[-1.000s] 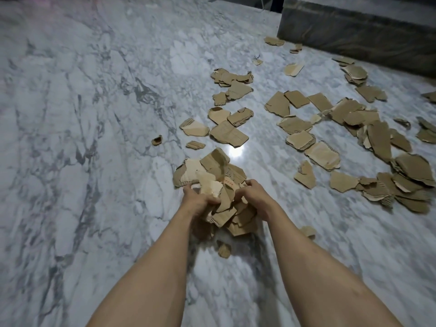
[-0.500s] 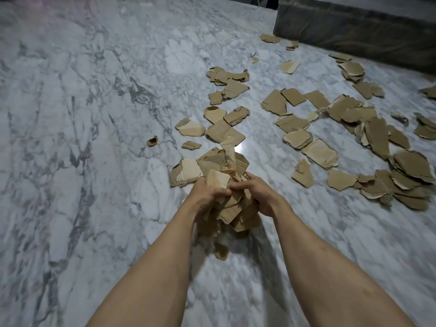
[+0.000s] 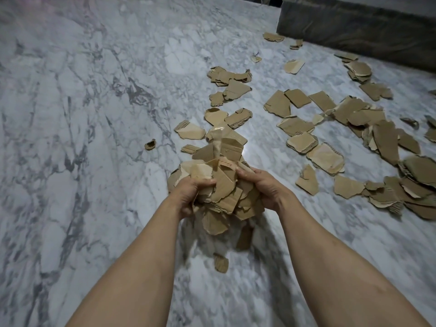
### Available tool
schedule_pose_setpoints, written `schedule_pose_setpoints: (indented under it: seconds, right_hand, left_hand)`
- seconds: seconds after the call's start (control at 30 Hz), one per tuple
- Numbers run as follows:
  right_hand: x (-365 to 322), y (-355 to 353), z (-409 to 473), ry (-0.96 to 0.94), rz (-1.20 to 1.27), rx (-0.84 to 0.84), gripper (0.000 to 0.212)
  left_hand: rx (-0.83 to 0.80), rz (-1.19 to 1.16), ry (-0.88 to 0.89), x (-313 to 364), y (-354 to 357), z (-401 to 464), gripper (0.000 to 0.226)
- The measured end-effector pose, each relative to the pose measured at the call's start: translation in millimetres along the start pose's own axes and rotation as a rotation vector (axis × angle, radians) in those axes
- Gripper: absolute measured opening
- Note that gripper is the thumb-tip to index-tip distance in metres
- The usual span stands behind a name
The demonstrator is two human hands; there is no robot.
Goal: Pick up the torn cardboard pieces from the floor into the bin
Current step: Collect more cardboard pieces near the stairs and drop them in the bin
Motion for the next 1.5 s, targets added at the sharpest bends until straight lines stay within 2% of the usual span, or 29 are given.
schedule_pose_setpoints:
  seconds: [0.13, 0.23, 0.33, 0.4, 0.5, 0.6, 0.7, 0.8, 0.83, 0.9, 1.0, 1.1, 1.2, 1.33, 1.4, 1.5]
  right_hand:
    - [3, -26, 1, 0.004, 0.080, 0.135, 0.018]
    - [3, -31, 2, 0.022, 0.087, 0.164, 0.018]
    - [6, -12, -1, 0.088, -0.012, 0.041, 0.028]
    - [5, -2, -1, 0.101, -0.108, -0.010, 0.037]
    - [-24, -14, 2, -0.007, -0.126, 0.112, 0.043]
    - [-55, -39, 9, -0.073, -0.146, 0.227, 0.053]
    - [-64, -32, 22, -0.001, -0.442, 0.158, 0.069]
    - [-61, 3, 38, 0.069, -0.726, 0.068, 0.082]
    - [-59, 16, 44, 0.076, -0.824, 0.046, 0.090]
    - [-58, 41, 58, 0.068, -1.058, -0.005, 0.101]
    - [-61, 61, 75, 0.078, -1.340, -0.027, 0.115]
    - [-62, 67, 87, 0.100, -1.554, -0.009, 0.125]
    - [-61, 73, 89, 0.065, -1.626, 0.009, 0.116]
    - [-60, 75, 89, -0.016, -1.574, 0.036, 0.092]
    - [-58, 73, 88, -0.003, -1.499, 0.014, 0.079]
    - [-63, 61, 87, 0.025, -1.303, 0.010, 0.072]
  left_hand:
    - [0.023, -0.138, -0.046, -16, -9, 4, 0.014]
    - [0.085, -0.162, -0.048, -18, -20, 9, 0.016]
    - [0.154, -0.115, -0.042, -17, -27, 9, 0.028]
    - [0.172, -0.070, -0.041, -14, -28, 8, 0.029]
    - [0.259, 0.025, 0.007, 3, -48, 6, 0.017]
    - [0.315, 0.220, 0.070, 29, -76, 8, 0.025]
    - [0.254, 0.564, 0.018, 36, -75, 16, 0.047]
    - [0.224, 0.933, -0.025, 28, -60, 25, 0.101]
    - [0.240, 1.007, -0.014, 26, -56, 27, 0.112]
    - [0.295, 1.087, 0.023, 27, -51, 29, 0.111]
    - [0.369, 1.168, 0.057, 34, -52, 26, 0.092]
    - [0.399, 1.251, 0.023, 34, -56, 25, 0.083]
    - [0.413, 1.302, 0.011, 34, -59, 24, 0.085]
    - [0.403, 1.281, 0.007, 33, -59, 26, 0.084]
    - [0.399, 1.189, 0.009, 33, -60, 25, 0.088]
    - [0.353, 0.921, 0.009, 30, -68, 24, 0.073]
Point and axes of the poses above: each hand's wrist, its own z-axis towards the middle knuckle, its own y-axis out of the palm, x = y × z, the point moved 10 cm from there along z, towards the middle knuckle, and after that the axes turned 6 degrees about z, right-handed, at the moved point
